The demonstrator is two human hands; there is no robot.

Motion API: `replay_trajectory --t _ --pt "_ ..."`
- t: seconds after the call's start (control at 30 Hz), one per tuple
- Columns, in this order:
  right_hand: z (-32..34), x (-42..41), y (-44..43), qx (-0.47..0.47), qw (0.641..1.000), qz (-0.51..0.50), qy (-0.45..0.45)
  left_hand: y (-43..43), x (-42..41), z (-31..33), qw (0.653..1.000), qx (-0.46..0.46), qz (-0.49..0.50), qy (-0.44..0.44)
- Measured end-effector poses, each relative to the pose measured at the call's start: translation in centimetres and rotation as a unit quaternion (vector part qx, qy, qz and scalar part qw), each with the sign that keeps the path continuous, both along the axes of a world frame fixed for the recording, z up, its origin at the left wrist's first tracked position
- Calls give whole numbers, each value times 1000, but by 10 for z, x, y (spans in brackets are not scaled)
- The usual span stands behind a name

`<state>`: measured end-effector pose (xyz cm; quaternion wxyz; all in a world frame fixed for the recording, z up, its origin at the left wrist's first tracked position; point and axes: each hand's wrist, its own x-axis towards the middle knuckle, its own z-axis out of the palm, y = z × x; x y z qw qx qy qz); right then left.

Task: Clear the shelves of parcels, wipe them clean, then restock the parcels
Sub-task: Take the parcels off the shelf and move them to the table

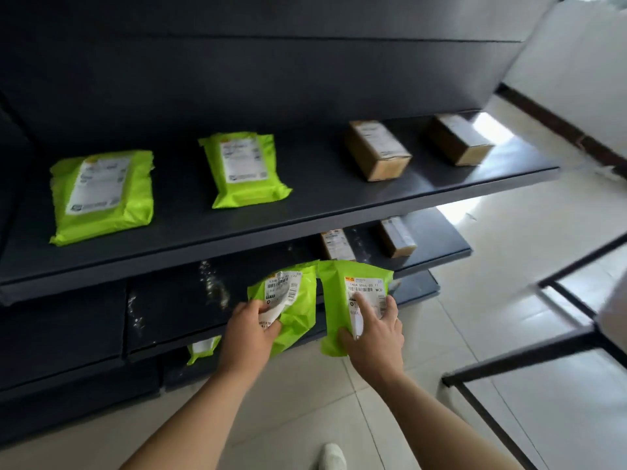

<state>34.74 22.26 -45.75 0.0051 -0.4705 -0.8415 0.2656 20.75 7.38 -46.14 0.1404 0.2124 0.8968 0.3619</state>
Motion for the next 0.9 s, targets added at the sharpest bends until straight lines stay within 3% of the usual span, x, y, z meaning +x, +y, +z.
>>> replay_trajectory --t 0.33,0.57,0.9 --pt "84 128 64 23 987 -143 68 101 77 87 988 38 -139 61" --pt "122 231 129 47 972 -222 65 201 171 133 972 41 -227 51" --pt "156 412 247 81 951 -298 32 358 333 148 918 17 -396 17"
